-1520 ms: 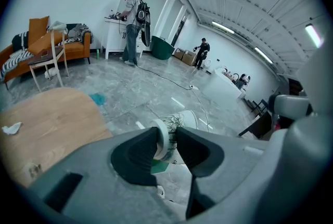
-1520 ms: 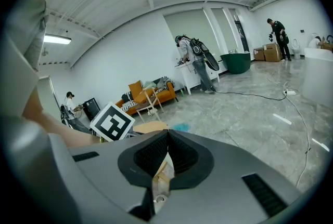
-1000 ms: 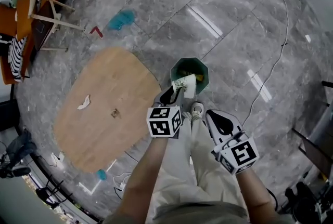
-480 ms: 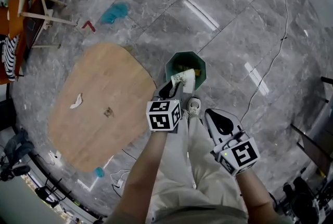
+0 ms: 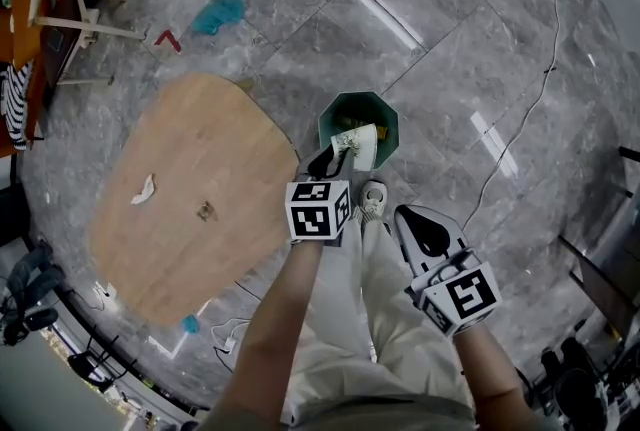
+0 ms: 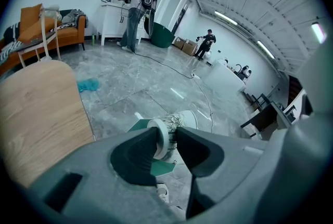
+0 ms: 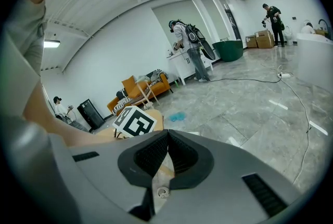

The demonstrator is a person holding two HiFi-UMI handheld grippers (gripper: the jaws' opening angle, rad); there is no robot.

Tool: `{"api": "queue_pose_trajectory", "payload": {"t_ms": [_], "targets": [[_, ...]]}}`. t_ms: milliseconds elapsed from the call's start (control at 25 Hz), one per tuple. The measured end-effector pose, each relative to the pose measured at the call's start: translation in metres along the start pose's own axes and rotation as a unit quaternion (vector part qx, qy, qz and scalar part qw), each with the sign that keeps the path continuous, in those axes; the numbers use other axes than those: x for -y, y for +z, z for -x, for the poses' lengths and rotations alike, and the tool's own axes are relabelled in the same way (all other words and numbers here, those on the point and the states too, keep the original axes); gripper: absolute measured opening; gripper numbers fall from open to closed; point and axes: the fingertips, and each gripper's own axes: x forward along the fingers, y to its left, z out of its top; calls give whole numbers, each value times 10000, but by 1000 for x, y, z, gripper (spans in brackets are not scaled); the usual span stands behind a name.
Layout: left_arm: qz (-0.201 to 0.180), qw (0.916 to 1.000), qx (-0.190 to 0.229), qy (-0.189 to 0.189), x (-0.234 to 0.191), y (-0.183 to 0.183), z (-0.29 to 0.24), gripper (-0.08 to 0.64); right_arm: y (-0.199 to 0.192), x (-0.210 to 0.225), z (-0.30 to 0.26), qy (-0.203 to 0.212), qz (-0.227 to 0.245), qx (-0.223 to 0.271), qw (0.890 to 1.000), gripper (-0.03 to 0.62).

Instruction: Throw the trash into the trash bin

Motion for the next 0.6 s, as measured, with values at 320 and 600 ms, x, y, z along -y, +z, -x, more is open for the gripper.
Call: {"api": "queue_pose_trajectory", "payload": {"t_ms": [320, 600], "targets": [[115, 9999, 98, -21, -2, 3, -2, 204, 0, 1, -3, -3, -61, 9, 10000, 9], [191, 9997, 91, -103, 0, 3, 0, 229, 1, -1, -6, 9, -74, -7, 10000, 8]]}}
